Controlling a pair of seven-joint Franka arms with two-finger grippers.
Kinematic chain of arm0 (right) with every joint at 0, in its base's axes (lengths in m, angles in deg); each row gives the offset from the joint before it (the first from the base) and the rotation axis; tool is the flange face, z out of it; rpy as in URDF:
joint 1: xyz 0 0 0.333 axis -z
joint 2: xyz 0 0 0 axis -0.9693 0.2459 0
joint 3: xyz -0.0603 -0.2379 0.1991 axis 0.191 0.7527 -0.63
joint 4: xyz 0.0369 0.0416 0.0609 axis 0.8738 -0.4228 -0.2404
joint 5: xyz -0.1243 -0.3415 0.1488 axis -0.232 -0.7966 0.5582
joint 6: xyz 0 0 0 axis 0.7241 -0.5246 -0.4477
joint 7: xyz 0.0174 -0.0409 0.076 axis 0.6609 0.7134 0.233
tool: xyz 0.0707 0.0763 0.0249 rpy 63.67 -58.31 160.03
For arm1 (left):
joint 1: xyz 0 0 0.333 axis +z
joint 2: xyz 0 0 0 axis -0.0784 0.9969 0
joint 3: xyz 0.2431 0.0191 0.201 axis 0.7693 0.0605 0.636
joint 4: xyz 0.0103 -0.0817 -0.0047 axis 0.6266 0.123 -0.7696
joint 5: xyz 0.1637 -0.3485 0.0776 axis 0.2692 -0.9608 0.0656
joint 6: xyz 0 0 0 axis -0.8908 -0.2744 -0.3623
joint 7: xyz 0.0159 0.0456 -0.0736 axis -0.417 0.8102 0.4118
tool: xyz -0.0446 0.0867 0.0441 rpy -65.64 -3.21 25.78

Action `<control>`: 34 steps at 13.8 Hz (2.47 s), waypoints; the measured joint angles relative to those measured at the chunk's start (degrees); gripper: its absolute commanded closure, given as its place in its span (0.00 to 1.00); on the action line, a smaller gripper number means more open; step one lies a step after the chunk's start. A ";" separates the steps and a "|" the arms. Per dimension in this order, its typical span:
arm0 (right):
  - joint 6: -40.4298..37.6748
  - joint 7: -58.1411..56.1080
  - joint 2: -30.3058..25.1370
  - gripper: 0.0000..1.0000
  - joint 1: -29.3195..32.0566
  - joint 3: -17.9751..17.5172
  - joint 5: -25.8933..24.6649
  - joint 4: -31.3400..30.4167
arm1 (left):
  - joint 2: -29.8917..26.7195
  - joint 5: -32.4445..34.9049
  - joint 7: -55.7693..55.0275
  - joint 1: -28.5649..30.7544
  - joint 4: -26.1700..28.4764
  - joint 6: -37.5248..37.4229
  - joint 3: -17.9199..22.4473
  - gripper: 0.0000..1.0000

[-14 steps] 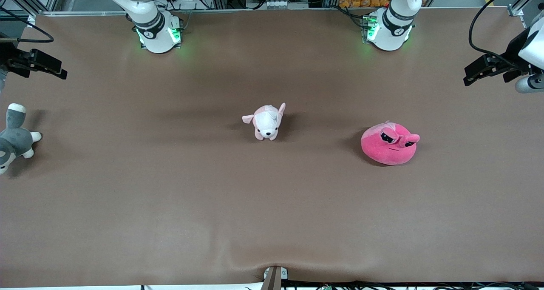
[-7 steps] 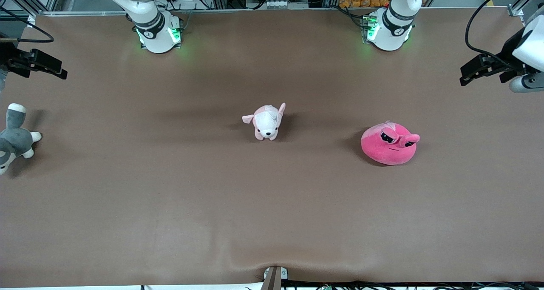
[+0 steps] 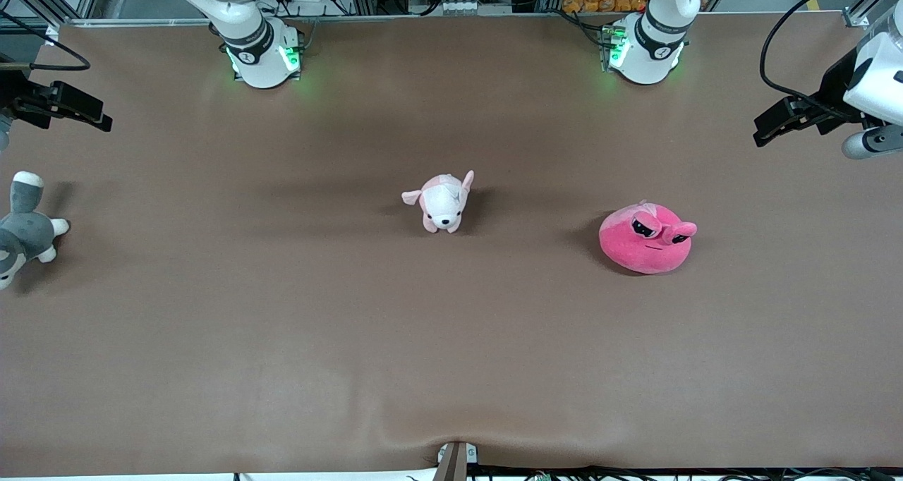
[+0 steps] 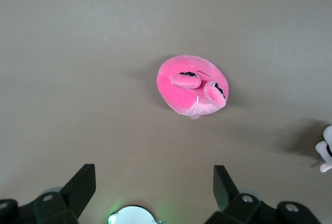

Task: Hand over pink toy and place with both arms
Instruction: 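Reach the left gripper down toward the pink plush toy, then close the left gripper on the pink plush's ear and lift it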

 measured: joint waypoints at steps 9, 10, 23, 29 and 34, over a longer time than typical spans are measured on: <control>0.00 0.00 -0.01 0.00 0.13 0.37 -0.01 0.17 | 3.19 0.00 -20.44 0.02 2.80 -0.15 0.03 0.00; 0.00 0.00 -0.01 0.00 0.13 0.37 -0.01 0.17 | 3.54 0.00 -23.82 0.02 3.28 -0.14 0.02 0.00; -0.18 0.01 -0.02 0.00 0.13 0.40 -0.02 0.19 | 6.71 -6.62 -59.52 2.52 15.58 12.52 0.03 0.00; -0.26 0.01 -0.02 0.00 0.15 0.49 -0.05 0.20 | 6.68 -10.46 -62.06 5.54 21.20 20.87 0.06 0.00; -0.27 0.01 -0.02 0.00 0.15 0.54 -0.05 0.20 | 7.72 -15.50 -62.06 6.61 23.24 24.74 -0.13 0.04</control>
